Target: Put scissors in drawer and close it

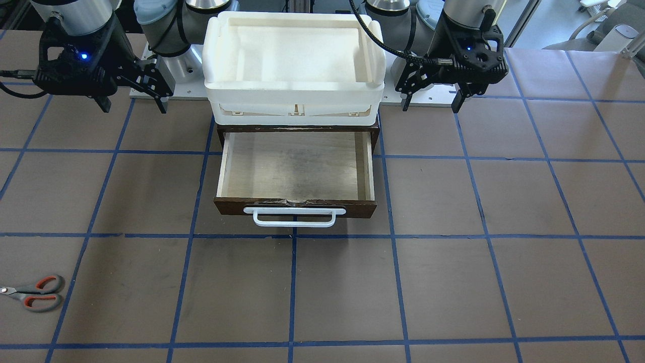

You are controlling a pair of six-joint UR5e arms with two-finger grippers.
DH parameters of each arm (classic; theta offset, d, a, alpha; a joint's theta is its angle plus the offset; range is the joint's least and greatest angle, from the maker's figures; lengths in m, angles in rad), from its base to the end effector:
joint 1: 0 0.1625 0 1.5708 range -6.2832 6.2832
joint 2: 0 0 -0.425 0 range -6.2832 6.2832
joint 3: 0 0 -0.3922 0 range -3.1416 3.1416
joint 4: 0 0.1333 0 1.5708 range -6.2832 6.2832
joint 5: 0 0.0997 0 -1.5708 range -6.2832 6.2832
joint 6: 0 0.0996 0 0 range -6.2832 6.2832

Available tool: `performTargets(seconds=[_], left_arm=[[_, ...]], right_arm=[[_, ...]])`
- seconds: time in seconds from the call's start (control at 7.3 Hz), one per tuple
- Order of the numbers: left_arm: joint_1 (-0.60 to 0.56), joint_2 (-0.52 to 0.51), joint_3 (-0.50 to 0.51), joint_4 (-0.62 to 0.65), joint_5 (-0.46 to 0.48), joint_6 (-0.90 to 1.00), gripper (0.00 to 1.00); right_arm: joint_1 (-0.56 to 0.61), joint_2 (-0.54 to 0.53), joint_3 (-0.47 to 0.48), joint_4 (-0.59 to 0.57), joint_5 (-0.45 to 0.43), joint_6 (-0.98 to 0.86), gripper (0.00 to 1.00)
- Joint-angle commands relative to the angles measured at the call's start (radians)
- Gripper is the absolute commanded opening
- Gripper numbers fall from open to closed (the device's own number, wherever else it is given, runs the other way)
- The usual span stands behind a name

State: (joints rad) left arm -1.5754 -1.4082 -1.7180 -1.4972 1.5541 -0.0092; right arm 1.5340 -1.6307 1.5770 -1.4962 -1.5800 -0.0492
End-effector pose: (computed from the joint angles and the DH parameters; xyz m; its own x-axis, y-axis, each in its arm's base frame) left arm -0.1369 -0.4309 0.4976 -0.9998 -0.0031 0.0174 -0.0046 0.9960 -0.0887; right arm 0.1152 -0.4683 0.5061 -0.9999 -0.0126 0.0082 -0.0124 0.9997 0.0213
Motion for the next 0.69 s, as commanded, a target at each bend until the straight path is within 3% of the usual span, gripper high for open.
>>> performTargets(seconds=[0.0, 0.55], left_arm=[[0.0, 0.0, 0.0, 0.0, -0.003, 0.001, 1.0], [0.0, -0.002, -0.011, 0.002, 0.009, 0.001, 1.0]], right_arm=[[-0.008, 0.003, 0.0, -0.002, -0.003, 0.0, 1.0], [-0.011, 0.006, 0.0, -0.009, -0.002, 0.0, 1.0]])
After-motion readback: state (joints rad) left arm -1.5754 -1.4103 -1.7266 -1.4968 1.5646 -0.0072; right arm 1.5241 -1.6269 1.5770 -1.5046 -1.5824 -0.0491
